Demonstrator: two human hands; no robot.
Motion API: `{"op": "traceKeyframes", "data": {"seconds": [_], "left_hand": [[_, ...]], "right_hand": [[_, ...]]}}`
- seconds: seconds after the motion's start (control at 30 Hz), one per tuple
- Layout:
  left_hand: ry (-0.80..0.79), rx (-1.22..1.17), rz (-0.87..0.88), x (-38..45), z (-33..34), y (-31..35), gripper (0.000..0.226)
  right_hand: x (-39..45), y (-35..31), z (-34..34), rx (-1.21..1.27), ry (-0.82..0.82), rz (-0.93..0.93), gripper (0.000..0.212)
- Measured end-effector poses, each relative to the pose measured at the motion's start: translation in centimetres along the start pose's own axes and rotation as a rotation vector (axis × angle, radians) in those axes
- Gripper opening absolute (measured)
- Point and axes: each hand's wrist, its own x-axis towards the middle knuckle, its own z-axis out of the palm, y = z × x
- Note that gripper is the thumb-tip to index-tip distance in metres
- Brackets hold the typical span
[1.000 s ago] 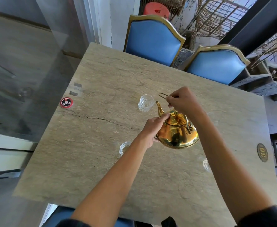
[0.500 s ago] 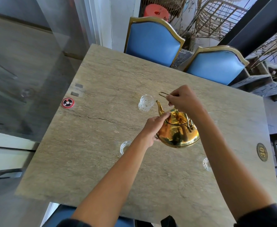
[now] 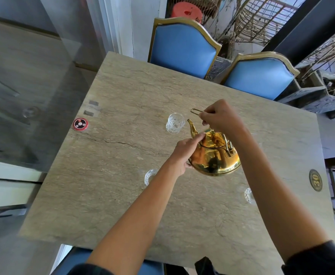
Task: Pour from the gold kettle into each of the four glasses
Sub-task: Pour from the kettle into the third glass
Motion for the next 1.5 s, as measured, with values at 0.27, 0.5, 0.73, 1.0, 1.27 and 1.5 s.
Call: {"op": "traceKeyframes", "data": {"seconds": [0.27, 0.5, 0.73, 1.0, 1.27, 1.5], "left_hand": [[0.0, 0.0, 0.003, -0.2, 0.0, 0.0, 0.053], [-0.006, -0.012, 0.004, -0.2, 0.1, -0.2, 0.053], [-0.015, -0.012, 0.011, 0.1, 0.1, -0.3, 0.054], [-0.017, -0.004, 0.002, 0.6, -0.1, -0.5, 0.055], [0.004, 0.033, -0.015, 2.6, -1.5, -1.1, 0.055], [0.052, 0.091, 0.019, 4.7, -3.2, -2.2, 0.052]], "right_hand": [[-0.1, -0.2, -0.1, -0.009, -0.003, -0.007, 0.026], [-0.3, -0.4, -0.2, -0.02, 0.002, -0.015, 0.029], [-0.2, -0.4, -0.3, -0.009, -0.006, -0.014, 0.031], [0.4, 0.2, 0.3, -0.017, -0.004, -0.007, 0.026], [1.6, 0.9, 2.2, 0.014, -0.01, 0.029, 0.025], [1.4, 2.5, 5.2, 0.084, 0.016, 0.052, 0.031]]}}
